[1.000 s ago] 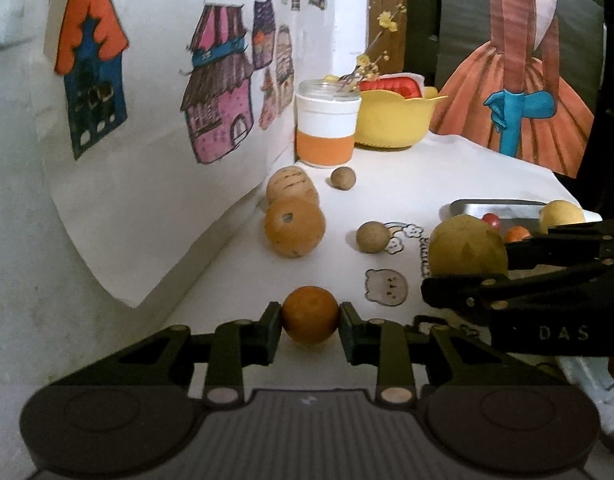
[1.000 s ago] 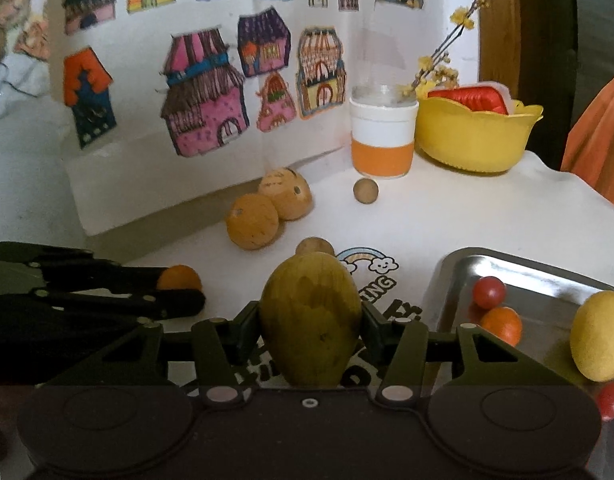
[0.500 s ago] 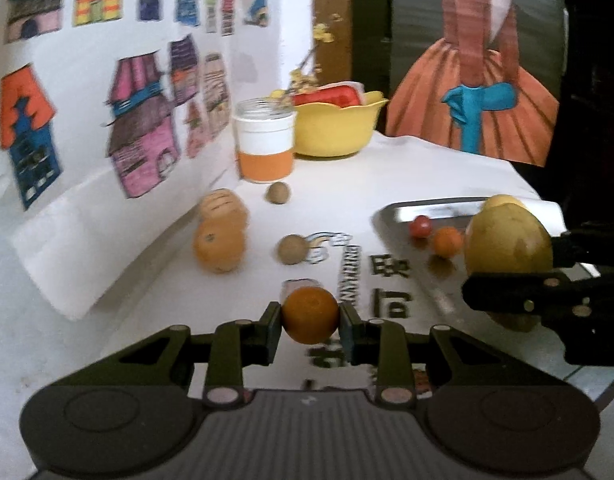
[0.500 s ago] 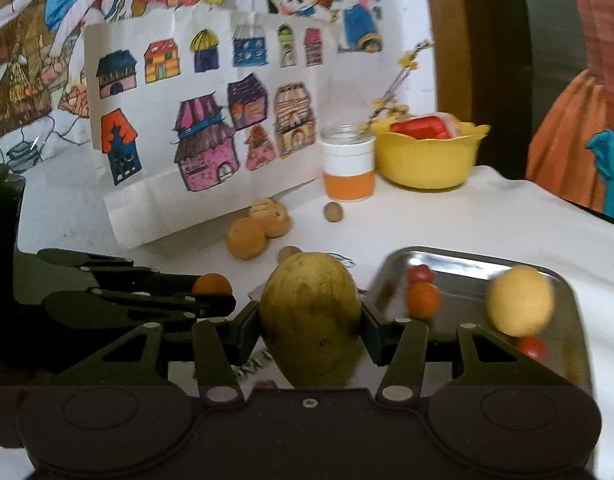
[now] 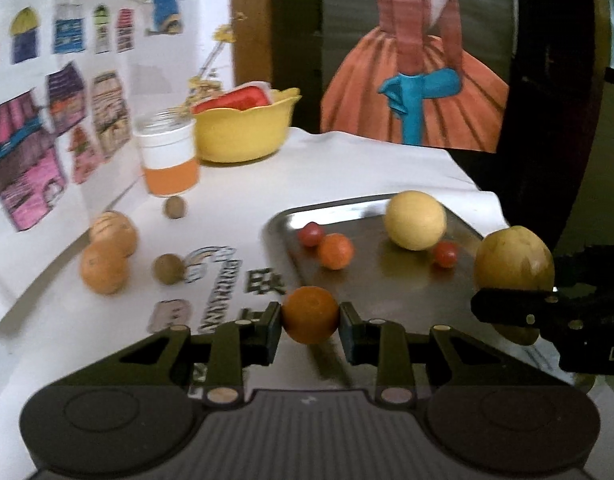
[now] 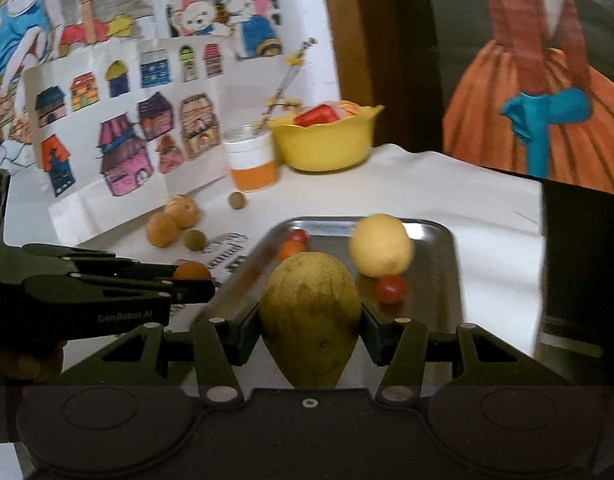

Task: Organize fruits
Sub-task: 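Carry the potato with the right tool over the tray while the left tool carries the orange there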

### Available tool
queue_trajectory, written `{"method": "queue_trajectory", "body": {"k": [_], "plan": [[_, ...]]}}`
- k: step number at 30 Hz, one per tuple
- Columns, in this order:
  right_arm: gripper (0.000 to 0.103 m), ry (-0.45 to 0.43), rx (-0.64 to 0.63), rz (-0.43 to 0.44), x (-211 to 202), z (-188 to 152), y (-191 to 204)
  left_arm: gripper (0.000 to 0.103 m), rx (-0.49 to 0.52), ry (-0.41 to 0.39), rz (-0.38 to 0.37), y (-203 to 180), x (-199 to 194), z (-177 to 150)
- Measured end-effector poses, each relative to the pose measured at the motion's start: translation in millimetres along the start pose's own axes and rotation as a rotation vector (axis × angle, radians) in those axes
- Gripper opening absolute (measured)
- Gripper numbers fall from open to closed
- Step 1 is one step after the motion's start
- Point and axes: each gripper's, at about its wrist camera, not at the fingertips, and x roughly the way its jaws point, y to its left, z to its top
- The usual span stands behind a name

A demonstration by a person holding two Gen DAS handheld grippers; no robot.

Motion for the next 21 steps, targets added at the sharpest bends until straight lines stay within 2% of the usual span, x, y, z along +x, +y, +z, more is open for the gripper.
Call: {"method": "queue_trajectory", "body": {"k": [8,21], "plan": [[0.054,-0.01,0.044,-0.029,-4.0,-9.9,-25.0,0.034,0.021,0.005,-0.025,-24.1,14.7,7.9],[0.054,-0.021,0.069,-0.022,13.3,-8.2,-39.0,0.034,0.023,0.017,-0.005,-29.3,34.3,17.0]]}}
